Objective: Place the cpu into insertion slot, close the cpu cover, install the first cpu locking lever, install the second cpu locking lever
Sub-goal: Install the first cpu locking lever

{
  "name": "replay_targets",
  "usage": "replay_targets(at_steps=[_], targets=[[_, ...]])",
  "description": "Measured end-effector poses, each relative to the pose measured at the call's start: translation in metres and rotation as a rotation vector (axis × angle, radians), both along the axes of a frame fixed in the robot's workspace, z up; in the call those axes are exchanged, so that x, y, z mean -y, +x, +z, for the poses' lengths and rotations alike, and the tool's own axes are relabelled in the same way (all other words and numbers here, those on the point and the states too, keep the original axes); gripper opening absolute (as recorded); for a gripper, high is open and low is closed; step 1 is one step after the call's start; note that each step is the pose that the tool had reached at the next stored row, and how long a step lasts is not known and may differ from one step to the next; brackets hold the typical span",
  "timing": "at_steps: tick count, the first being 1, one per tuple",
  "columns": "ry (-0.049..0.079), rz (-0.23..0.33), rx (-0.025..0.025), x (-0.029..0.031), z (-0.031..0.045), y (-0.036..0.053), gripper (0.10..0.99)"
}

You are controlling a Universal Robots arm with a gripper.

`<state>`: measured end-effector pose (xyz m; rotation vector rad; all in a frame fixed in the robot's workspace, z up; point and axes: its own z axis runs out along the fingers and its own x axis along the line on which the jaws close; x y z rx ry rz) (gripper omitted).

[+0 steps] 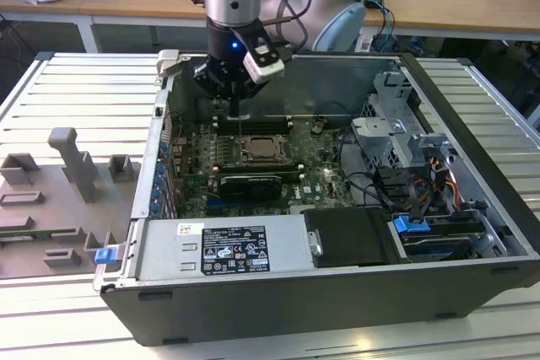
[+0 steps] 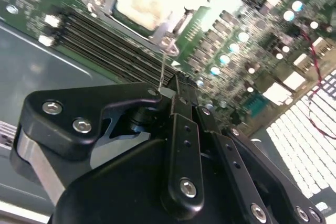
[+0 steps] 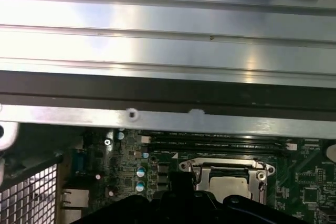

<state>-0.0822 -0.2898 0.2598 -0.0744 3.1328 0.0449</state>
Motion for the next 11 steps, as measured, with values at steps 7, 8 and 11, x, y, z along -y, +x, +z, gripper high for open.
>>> replay_targets(at_steps=[7, 8, 11], targets=[[0.01, 0.0, 0.0001, -0.0002, -0.002, 0.03, 0.106], [0.02, 0.0, 0.0001, -0.0002, -0.0022, 0.0306, 0.106], [0.048, 0.0, 0.0001, -0.0002, -0.003, 0.0316, 0.106]])
